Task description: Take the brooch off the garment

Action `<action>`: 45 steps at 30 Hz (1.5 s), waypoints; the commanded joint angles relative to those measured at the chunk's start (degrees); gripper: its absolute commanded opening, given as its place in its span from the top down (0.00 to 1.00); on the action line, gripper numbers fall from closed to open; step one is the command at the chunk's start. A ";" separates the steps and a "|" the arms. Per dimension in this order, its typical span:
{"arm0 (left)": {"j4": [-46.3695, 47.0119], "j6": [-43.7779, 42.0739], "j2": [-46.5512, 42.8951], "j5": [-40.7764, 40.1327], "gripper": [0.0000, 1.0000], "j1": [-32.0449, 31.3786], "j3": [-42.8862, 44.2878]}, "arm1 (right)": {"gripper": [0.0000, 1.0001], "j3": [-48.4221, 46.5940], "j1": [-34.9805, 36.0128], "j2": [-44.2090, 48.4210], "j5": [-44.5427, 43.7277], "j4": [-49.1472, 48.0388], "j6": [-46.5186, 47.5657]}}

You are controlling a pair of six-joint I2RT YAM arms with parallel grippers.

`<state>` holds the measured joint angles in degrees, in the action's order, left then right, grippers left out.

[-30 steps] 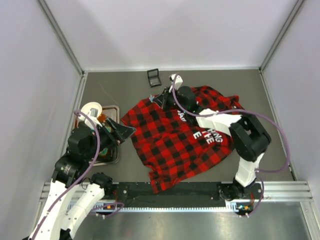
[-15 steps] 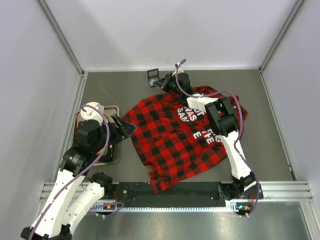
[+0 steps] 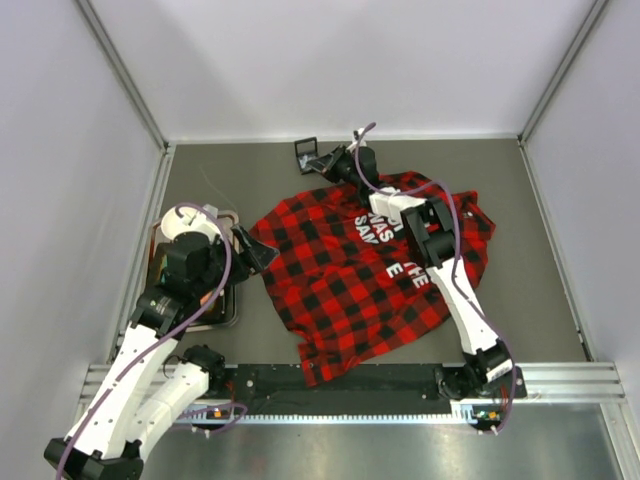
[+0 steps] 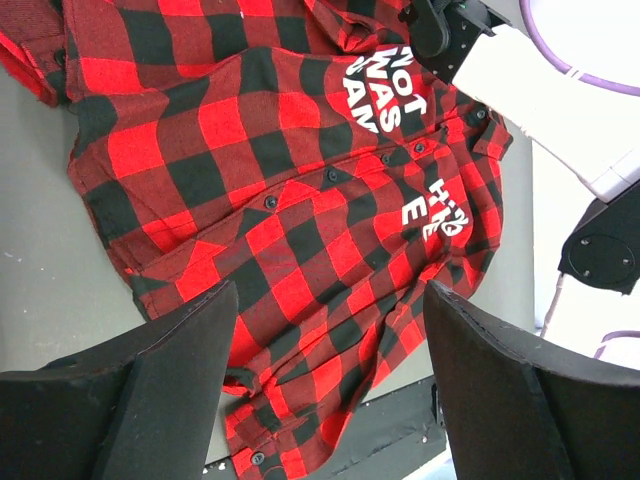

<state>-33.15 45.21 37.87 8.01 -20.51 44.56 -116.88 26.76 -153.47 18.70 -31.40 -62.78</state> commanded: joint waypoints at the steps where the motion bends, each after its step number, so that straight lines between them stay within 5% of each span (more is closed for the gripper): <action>1: 3.26 -2.06 -0.16 -0.89 0.20 0.30 1.06 | 1.00 -7.12 -0.22 -3.24 -1.21 -0.25 -3.31; 13: 4.14 -3.64 3.00 -0.28 0.20 0.21 1.76 | 1.00 -18.37 -1.36 -10.88 -2.79 3.88 -5.24; 45: 5.20 -3.81 3.79 0.60 0.20 0.30 0.18 | 1.00 -21.37 -1.80 -15.37 3.27 4.94 -8.76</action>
<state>-31.20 42.22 41.91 8.08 -20.51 44.56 -135.96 25.15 -167.17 18.96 -26.11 -70.32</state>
